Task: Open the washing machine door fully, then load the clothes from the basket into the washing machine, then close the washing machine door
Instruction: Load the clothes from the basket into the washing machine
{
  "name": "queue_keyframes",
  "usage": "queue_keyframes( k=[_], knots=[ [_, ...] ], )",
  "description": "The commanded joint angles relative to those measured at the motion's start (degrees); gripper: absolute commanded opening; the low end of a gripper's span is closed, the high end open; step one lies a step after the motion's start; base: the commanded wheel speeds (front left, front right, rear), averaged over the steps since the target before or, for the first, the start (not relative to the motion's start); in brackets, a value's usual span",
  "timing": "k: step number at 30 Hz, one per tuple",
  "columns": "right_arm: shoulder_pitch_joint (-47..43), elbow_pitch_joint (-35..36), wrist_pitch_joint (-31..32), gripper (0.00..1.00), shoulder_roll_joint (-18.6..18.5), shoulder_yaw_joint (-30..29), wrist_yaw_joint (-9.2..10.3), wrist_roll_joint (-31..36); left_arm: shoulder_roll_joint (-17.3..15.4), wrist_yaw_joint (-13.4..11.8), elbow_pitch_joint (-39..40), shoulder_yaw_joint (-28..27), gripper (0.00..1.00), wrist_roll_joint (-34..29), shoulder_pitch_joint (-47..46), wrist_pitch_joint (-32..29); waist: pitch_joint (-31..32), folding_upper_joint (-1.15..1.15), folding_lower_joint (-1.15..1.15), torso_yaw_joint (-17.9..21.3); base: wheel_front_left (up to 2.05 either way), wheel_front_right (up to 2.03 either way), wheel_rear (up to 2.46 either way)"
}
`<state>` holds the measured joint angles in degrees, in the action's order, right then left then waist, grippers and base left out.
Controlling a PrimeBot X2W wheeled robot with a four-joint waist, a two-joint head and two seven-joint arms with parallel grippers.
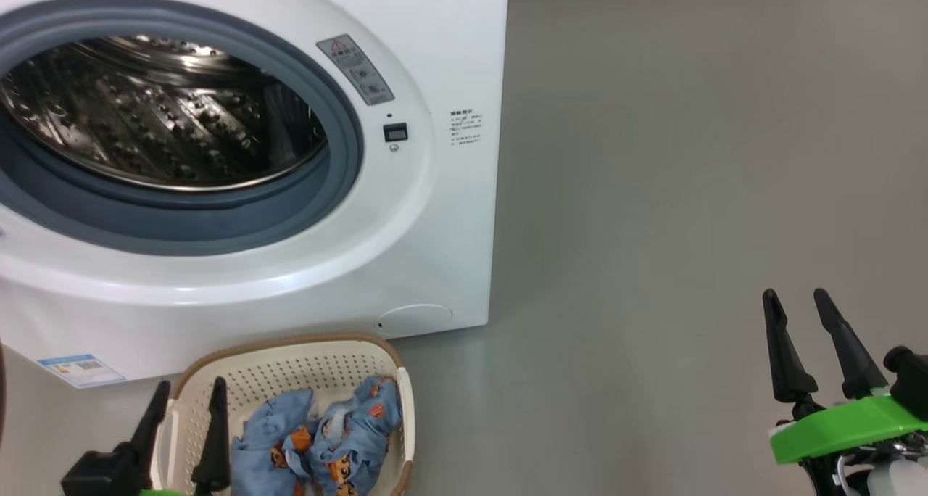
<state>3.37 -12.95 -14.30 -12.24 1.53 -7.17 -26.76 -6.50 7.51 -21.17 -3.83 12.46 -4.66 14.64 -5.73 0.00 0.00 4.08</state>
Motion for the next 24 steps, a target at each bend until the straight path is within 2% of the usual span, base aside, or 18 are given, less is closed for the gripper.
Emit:
queue_keyframes(
  k=[1, 14, 24],
  knots=[
    [2.3, 1.7, -0.7, 1.0, -0.7, 1.2, -0.32, 0.2, -0.9, -0.1, 0.2, -1.7, 1.0, -0.1, -1.9, 0.4, -1.0, 0.0, 0.0, 0.3, 0.0, 0.0, 0.0],
    [7.0, 3.2, -0.7, 1.0, 0.9, 2.7, -0.32, 0.1, -4.0, 0.0, -16.8, 3.3, 1.0, 2.8, -11.8, 0.4, -11.4, 0.0, 0.0, 2.5, 0.0, 0.0, 0.0],
    [12.5, 4.7, -0.7, 1.0, 2.3, 2.7, -0.32, 0.2, -5.1, 0.0, -34.4, 11.6, 1.0, 6.8, -24.4, 0.4, -21.8, 0.0, 0.0, 3.9, 0.0, 0.0, 0.0]
  ],
)
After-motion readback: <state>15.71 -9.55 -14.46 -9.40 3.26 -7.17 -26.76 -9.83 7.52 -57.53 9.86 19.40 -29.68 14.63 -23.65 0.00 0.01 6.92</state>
